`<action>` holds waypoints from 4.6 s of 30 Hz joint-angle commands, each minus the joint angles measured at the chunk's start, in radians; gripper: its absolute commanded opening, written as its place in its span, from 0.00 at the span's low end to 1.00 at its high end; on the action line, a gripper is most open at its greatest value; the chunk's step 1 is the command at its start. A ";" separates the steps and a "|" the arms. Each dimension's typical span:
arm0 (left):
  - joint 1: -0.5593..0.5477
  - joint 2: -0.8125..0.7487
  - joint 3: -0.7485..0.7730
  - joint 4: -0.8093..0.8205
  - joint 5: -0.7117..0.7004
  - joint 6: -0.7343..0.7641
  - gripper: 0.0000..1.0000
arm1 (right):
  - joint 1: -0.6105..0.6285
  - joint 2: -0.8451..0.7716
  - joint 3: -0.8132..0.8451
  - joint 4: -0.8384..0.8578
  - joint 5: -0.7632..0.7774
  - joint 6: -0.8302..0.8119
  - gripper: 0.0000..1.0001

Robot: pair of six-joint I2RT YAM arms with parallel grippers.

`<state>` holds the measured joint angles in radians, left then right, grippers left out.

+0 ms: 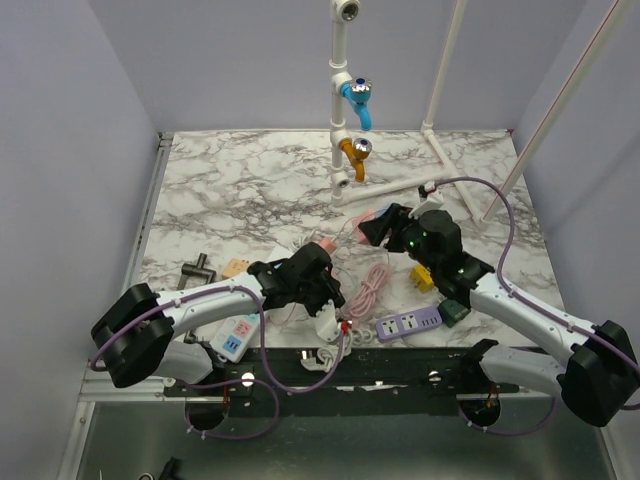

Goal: Pull the plug off the socket
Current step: Remove the plug from the socket.

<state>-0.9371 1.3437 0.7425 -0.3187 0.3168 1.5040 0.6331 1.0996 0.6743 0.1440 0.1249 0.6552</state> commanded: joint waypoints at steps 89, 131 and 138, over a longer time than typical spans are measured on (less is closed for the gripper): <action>0.135 -0.140 0.479 -0.294 0.432 -1.217 0.99 | -0.001 -0.311 0.019 -0.005 -0.850 -0.299 0.01; 0.030 -0.536 0.253 -0.118 0.181 -1.262 0.98 | 0.053 0.058 0.278 -0.196 -0.499 0.032 0.01; 0.021 -0.444 0.177 -0.024 0.209 -1.450 0.99 | 0.055 0.025 0.306 -0.190 -0.429 0.025 0.01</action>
<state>-0.9123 0.8505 0.9501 -0.4141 0.4797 0.2028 0.6868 1.1553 0.9161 -0.1059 -0.3622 0.6693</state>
